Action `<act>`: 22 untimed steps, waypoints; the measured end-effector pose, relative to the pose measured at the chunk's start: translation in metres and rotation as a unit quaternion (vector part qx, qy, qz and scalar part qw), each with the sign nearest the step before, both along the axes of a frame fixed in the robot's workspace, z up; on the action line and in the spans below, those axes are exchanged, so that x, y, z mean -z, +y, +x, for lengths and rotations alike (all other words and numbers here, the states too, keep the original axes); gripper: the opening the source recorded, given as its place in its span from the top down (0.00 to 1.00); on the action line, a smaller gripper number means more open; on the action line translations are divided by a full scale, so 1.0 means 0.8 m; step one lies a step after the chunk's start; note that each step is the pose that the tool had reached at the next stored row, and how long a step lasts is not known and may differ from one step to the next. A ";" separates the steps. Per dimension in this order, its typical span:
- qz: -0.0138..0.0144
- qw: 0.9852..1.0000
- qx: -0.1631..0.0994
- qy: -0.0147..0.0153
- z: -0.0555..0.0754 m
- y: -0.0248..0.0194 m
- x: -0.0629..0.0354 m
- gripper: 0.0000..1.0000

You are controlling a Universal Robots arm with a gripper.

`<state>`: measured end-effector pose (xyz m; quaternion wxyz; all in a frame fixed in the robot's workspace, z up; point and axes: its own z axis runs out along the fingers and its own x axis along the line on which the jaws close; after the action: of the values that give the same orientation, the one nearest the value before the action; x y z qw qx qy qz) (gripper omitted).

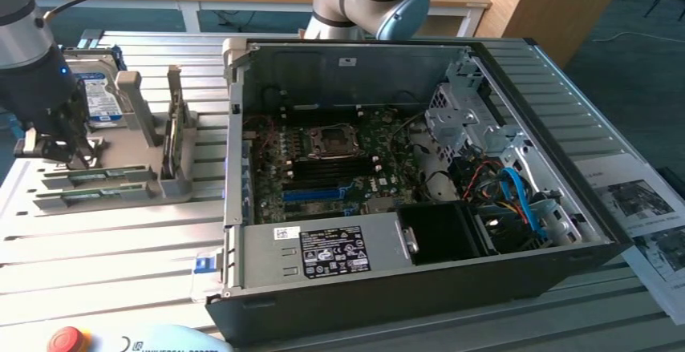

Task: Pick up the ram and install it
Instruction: 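Pick up the ram and move it above insertion slot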

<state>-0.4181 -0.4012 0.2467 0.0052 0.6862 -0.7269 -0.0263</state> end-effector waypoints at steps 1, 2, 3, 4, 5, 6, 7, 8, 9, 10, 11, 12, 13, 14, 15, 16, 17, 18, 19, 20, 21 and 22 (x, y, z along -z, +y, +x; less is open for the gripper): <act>0.000 1.000 0.000 0.000 0.000 0.0000 0.000 0.70; 0.000 1.000 0.000 0.000 0.000 0.0000 0.000 0.70; 0.000 1.000 0.000 0.000 0.000 0.0000 0.000 0.70; 0.000 1.000 0.000 0.000 0.000 0.0000 0.001 0.70; 0.000 1.000 0.000 0.000 0.000 0.0000 0.001 0.70; 0.000 1.000 0.000 0.000 0.000 0.0000 0.001 0.70; 0.000 1.000 0.000 0.000 0.000 0.0000 0.002 0.70; 0.000 1.000 0.000 0.000 0.000 0.0000 0.002 0.70; 0.000 1.000 0.000 0.000 0.000 0.0000 0.003 0.70; 0.000 1.000 0.000 0.000 0.000 0.0000 0.003 0.70; 0.000 1.000 0.000 0.000 0.000 0.0000 0.004 0.70; 0.000 1.000 0.000 0.000 0.000 0.0000 0.004 0.70; 0.000 1.000 0.000 0.000 0.000 0.0000 0.004 0.70; 0.000 1.000 0.000 0.000 0.000 0.0000 0.005 0.70; 0.000 1.000 0.000 0.000 0.000 0.0000 0.005 0.70; 0.000 1.000 0.000 0.000 0.000 0.0000 0.006 0.70; 0.000 1.000 0.000 0.000 0.000 0.0000 0.007 0.70; 0.000 1.000 0.000 0.000 0.000 -0.0001 0.007 0.70; 0.000 1.000 0.000 0.000 0.000 -0.0001 0.007 0.70; 0.000 1.000 0.000 0.000 0.000 -0.0001 0.007 0.70; 0.000 1.000 0.000 0.000 0.000 -0.0002 0.007 0.70; 0.000 1.000 0.000 0.000 0.000 -0.0001 0.007 0.70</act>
<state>-0.4181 -0.4013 0.2408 0.0053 0.6862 -0.7269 -0.0263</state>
